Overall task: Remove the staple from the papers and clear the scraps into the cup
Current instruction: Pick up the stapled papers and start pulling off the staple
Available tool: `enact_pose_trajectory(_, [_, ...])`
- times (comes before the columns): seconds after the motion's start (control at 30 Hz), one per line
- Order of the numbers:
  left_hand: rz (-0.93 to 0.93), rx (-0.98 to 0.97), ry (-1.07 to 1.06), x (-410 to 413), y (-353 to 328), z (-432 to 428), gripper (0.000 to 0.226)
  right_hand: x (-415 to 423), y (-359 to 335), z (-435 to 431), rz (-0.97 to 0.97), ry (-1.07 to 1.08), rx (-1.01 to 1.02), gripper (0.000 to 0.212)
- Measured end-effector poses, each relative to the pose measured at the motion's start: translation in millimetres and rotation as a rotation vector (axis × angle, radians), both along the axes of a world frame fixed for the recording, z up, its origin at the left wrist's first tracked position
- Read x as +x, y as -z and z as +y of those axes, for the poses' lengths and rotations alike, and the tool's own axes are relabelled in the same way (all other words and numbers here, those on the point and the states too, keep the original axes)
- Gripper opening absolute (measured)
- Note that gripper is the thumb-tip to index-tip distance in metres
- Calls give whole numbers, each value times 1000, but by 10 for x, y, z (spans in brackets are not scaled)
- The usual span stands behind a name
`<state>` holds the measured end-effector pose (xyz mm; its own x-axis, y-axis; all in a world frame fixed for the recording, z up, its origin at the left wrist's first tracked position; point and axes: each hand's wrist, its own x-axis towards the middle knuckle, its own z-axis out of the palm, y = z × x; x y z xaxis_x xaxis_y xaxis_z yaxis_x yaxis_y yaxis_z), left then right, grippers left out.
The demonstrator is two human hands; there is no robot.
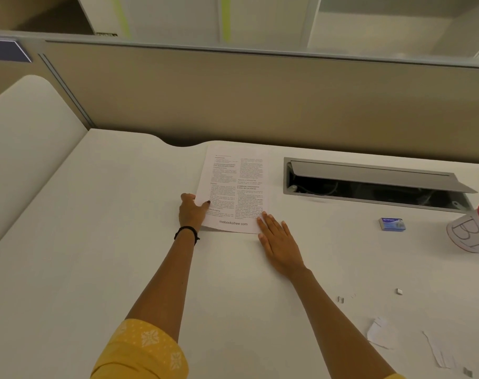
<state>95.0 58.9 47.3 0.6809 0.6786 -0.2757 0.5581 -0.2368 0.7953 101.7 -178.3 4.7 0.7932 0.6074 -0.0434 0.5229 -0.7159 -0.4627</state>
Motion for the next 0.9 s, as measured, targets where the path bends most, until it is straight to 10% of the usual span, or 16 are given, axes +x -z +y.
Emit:
enact_pose_trajectory(0.67, [-259,-168,164,-418,-354,-206,31,-57,-530,42,802,761,845,41])
enact_pose_trajectory(0.9, [-319,-254,315,-794,-563,-400,30,-313,-1024,-129,592,722,1016,15])
